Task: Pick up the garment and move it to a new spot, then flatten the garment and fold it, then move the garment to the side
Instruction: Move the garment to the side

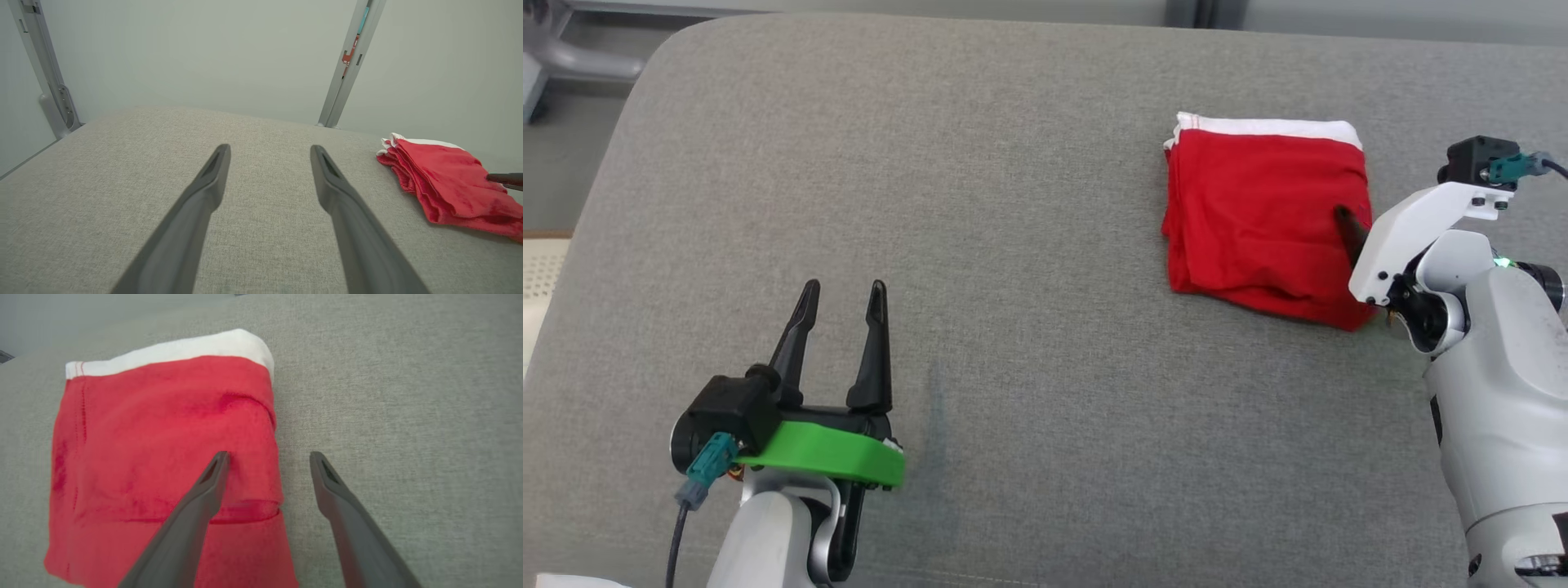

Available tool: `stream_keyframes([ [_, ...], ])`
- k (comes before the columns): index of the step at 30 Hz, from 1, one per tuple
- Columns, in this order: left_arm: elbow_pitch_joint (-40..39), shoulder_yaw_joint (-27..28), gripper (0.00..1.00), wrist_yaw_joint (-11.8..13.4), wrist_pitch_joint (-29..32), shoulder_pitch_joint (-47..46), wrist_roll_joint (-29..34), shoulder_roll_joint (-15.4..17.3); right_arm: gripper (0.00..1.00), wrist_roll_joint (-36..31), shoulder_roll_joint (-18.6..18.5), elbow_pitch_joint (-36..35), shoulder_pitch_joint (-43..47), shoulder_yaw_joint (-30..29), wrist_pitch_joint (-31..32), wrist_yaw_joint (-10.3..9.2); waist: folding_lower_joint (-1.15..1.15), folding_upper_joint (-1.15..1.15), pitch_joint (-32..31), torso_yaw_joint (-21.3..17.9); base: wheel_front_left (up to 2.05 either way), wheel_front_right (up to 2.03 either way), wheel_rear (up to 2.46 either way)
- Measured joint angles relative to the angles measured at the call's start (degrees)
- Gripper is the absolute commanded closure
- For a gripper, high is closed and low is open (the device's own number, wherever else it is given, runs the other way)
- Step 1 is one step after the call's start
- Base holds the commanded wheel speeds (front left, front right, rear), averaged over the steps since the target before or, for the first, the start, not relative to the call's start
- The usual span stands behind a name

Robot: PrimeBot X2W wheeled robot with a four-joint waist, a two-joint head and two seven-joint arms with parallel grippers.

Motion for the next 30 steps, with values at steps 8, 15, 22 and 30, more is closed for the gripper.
stream_keyframes([
  [8,0.4,-0.3,0.00,0.0,0.0,-0.3,-0.2,0.0,1.00,-2.6,-0.3,8.0,-3.2,0.7,-0.8,0.00,0.00,0.00,2.8,3.6,0.00,0.00,0.00],
  [15,0.3,0.7,0.00,0.0,0.0,0.1,-0.1,-0.1,1.00,-4.3,-4.1,6.9,-5.2,9.4,-1.5,0.08,0.00,0.00,2.4,2.3,0.00,0.00,0.00],
  [22,-0.2,1.6,0.00,0.0,0.0,1.0,0.4,-0.1,1.00,-1.0,-13.1,-0.3,-7.2,17.1,3.3,0.05,0.00,0.00,0.9,-2.7,0.00,0.00,0.00],
  [30,-1.3,1.2,0.00,0.0,0.0,0.4,0.9,0.3,1.00,4.2,-24.2,-9.6,-5.2,17.6,8.3,0.05,0.00,0.00,0.5,-9.8,0.00,0.00,0.00],
])
